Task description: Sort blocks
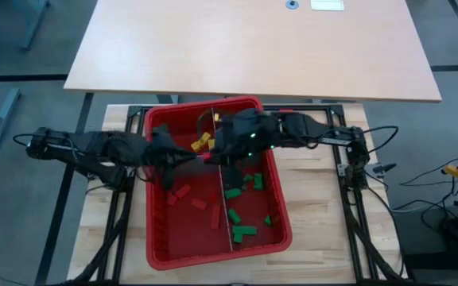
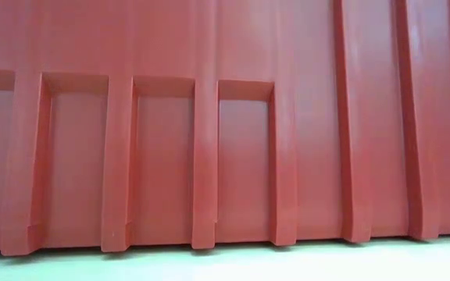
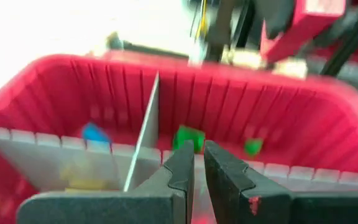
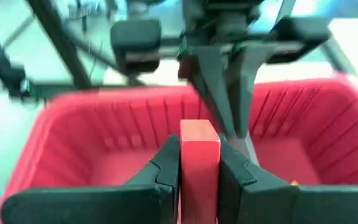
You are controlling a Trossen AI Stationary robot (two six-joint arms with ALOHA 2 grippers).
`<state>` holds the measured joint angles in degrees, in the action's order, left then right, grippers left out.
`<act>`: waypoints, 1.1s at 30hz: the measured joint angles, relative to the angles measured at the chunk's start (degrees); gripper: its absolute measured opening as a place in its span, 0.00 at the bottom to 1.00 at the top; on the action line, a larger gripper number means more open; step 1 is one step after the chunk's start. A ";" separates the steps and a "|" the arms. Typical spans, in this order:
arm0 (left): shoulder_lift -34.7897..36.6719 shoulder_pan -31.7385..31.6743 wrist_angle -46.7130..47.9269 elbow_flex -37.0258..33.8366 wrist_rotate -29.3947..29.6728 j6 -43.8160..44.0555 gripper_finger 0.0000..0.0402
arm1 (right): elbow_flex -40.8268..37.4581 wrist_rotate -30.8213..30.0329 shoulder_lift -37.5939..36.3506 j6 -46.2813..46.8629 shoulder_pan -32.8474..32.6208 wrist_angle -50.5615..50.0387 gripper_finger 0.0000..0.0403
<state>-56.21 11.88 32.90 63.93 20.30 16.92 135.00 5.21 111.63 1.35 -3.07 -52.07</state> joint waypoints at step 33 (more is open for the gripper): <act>-3.60 0.76 -40.43 -6.98 -1.74 -4.43 0.67 | -0.20 -0.45 -0.50 0.56 1.70 13.44 0.10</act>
<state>-59.81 12.64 -7.53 56.95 18.56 12.49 134.80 4.75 111.13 1.91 -1.37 -38.63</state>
